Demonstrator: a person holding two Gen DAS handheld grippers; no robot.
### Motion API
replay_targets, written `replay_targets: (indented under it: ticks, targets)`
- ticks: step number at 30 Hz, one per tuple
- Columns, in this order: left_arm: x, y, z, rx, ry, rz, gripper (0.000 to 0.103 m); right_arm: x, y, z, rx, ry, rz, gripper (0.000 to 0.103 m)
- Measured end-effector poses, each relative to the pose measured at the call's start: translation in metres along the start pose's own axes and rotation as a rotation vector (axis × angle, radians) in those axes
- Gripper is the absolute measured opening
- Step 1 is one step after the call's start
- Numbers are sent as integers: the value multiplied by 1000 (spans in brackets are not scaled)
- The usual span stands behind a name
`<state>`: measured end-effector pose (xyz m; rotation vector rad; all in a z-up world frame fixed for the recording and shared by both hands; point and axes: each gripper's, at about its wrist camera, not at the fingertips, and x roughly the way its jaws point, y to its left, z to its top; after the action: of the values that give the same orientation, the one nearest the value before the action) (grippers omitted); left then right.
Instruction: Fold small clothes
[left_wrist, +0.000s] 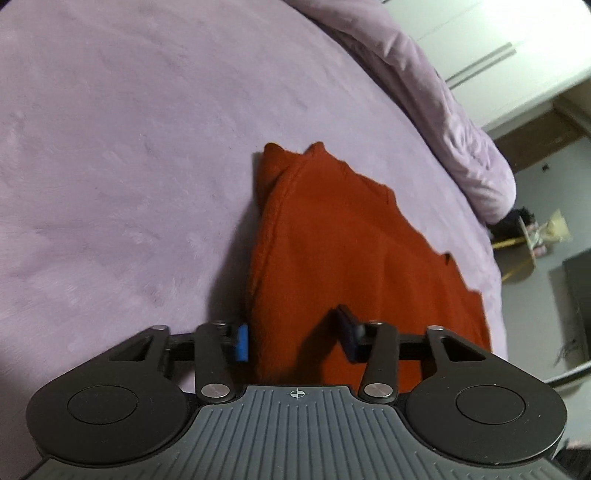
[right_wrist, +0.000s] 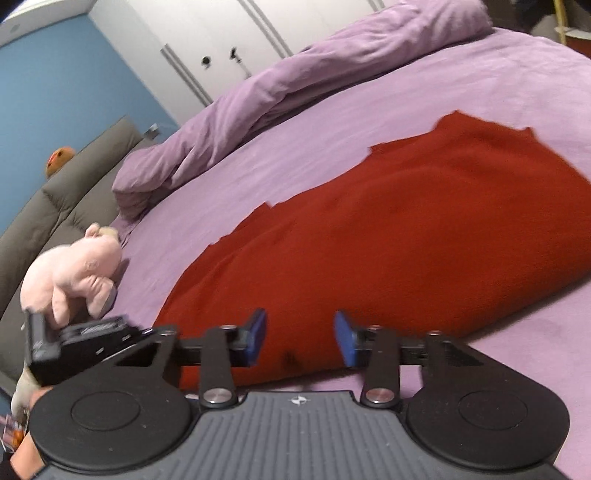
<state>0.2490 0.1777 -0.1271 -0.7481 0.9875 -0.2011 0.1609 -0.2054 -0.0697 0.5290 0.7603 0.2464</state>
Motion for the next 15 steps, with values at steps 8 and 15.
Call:
replay_targets:
  ticks: [8,15]
  targets:
    - [7,14,8,-99,10,-64,18,38,32,-16,-237,29,-170,3]
    - [-8,-9,7,-24,-41,-47,17,25,40,-16,-299,-66,-204,3]
